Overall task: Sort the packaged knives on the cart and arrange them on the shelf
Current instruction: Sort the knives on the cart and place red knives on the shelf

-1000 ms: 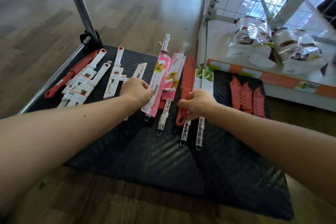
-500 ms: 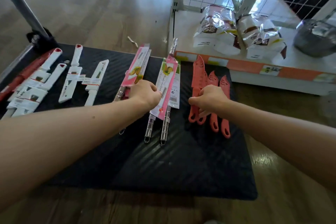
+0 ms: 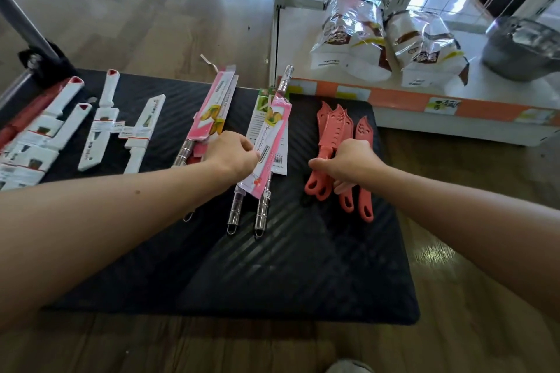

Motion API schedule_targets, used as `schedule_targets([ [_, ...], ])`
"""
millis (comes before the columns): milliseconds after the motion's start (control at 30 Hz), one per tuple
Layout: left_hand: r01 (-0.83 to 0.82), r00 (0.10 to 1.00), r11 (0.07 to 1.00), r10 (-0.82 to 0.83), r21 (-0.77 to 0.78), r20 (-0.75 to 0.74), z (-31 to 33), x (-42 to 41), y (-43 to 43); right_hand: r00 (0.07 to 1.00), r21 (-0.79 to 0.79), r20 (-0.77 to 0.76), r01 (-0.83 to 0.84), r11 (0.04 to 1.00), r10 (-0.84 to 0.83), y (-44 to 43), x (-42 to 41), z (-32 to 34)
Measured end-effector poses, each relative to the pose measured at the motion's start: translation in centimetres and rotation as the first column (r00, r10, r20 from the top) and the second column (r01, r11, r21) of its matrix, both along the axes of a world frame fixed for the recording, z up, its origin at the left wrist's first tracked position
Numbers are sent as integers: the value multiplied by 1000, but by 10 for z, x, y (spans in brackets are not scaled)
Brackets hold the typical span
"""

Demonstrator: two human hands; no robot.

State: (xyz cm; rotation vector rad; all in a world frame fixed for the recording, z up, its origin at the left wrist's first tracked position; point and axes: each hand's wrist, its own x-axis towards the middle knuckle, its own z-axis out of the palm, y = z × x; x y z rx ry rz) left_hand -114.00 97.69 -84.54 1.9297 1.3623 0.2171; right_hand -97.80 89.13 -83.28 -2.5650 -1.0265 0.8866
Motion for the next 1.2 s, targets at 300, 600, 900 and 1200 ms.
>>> schedule_targets([
  [300,90,989,992,-78,91,-122,4,-24,15,759,42,467,-532,846,454,9,-8,11],
  [600,285,938,864,-163,415,-305,20,-58,47,642,136,575,-686,714,507,22,-24,17],
  [900,387,921,675,-251,628,-298,25,-63,55,706,123,443,-657,743,552,25,-31,17],
  [1200,356,932,657,-298,665,-204,28,-55,56,741,158,410,-632,758,532,24,-37,16],
])
